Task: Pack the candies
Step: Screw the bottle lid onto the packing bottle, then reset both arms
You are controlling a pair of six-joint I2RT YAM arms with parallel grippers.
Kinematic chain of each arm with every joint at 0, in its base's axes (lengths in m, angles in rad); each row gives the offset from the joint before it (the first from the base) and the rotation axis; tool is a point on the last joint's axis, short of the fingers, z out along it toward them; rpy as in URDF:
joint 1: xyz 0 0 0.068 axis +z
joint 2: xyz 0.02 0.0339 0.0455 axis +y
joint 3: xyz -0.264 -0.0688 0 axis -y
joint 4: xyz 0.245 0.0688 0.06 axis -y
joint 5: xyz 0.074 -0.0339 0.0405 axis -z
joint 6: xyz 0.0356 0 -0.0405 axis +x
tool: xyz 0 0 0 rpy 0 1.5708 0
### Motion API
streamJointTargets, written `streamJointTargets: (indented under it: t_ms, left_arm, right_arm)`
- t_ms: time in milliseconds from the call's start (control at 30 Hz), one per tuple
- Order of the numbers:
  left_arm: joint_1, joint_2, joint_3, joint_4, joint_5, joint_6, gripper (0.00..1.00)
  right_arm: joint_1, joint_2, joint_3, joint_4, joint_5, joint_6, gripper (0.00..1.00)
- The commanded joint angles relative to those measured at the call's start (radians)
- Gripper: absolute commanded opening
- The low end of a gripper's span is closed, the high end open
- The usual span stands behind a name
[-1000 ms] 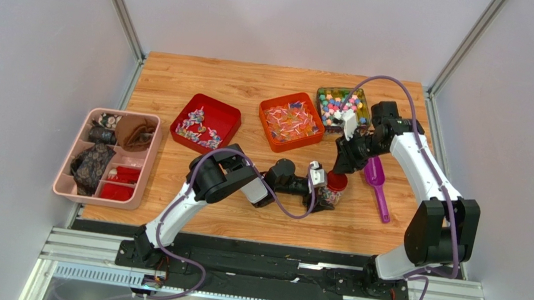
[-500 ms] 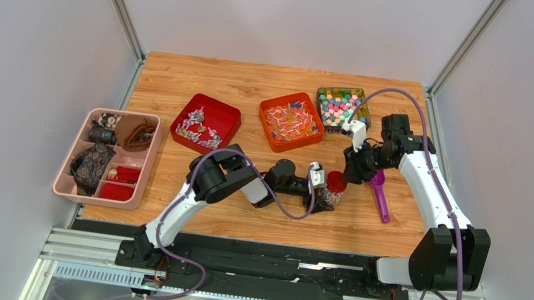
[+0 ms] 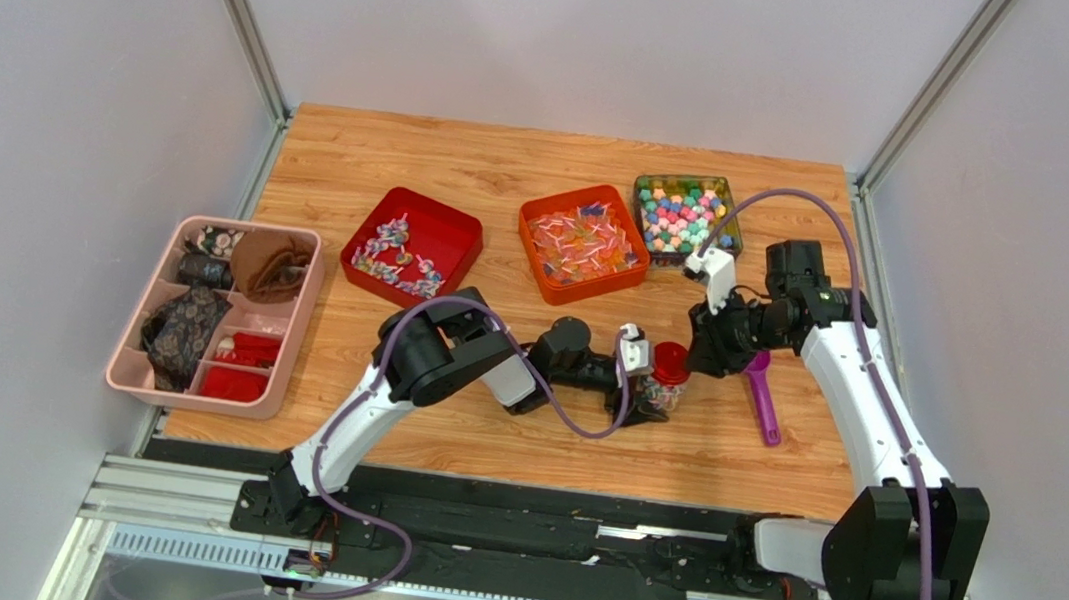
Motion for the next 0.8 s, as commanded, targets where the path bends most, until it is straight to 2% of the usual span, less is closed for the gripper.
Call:
streamJointTargets:
  t_ms: [0,133,167,267,367,467,700,767]
  left_arm:
    - [0.005,0.025,-0.002,-0.134,-0.031,-0.031,0.01]
    - [0.005,0.022,0.000,-0.141,-0.030,-0.026,0.00]
    - [0.003,0.016,-0.003,-0.161,-0.040,-0.026,0.00]
    - [0.000,-0.010,-0.022,-0.202,-0.073,0.001,0.00]
    - [-0.001,-0.044,-0.038,-0.254,-0.099,0.015,0.00]
    - [-0.003,-0.085,-0.074,-0.278,-0.137,0.026,0.00]
    - [-0.030,-0.136,-0.092,-0.382,-0.246,0.086,0.00]
    - [-0.030,-0.146,-0.115,-0.376,-0.293,0.058,0.08]
  right_arm:
    - [0.090,0.007,-0.041,-0.121,-0.101,0.055,0.24]
    - [0.090,-0.030,-0.021,-0.091,-0.034,0.077,0.31]
    - [0.087,-0.043,-0.016,-0.075,-0.015,0.084,0.40]
    - [0.053,-0.090,0.001,-0.015,0.037,0.114,0.55]
    - [0.009,-0.111,0.005,0.048,0.066,0.155,0.62]
    - [-0.007,-0.122,-0.005,0.111,0.109,0.180,0.64]
    - [-0.007,-0.148,-0.013,0.140,0.152,0.187,0.65]
    - [-0.008,-0.153,-0.021,0.146,0.160,0.187,0.66]
